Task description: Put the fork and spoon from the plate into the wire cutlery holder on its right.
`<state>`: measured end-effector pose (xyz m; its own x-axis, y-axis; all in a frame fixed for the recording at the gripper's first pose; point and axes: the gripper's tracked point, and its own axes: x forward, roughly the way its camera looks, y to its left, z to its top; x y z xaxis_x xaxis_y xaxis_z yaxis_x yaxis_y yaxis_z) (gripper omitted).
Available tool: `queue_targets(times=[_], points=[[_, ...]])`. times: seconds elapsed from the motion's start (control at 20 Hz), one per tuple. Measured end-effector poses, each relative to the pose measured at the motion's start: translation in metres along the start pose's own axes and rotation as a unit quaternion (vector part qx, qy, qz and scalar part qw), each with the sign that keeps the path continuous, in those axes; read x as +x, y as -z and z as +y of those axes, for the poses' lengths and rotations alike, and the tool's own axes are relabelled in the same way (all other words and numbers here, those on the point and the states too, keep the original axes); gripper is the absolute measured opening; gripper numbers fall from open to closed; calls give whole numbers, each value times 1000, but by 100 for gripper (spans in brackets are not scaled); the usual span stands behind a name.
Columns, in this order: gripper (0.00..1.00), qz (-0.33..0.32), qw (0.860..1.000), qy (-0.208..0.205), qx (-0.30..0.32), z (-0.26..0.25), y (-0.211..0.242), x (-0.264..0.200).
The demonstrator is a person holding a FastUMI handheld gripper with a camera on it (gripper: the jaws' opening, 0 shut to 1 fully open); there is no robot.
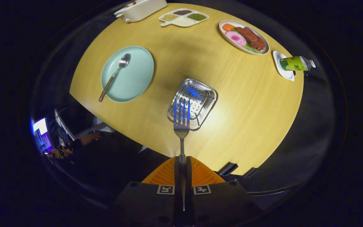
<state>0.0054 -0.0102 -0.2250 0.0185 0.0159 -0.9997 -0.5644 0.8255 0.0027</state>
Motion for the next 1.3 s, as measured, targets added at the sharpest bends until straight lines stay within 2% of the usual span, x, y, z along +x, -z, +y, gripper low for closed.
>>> queue_targets(times=[0.2,0.45,0.7,0.85,0.9,0.95,1.1,1.3], points=[[7,53,997,47,-21,-11,-10,21],[7,113,991,53,-37,-2,-23,36],[9,141,988,58,-28,1,-31,46],[19,121,991,60,-17,-2,-38,47],[30,112,992,60,-13,-2,-39,45],[34,99,993,60,-9,-4,-41,43],[44,28,999,42,16,0,-54,33],[45,-94,992,40,72,2,-64,0]])
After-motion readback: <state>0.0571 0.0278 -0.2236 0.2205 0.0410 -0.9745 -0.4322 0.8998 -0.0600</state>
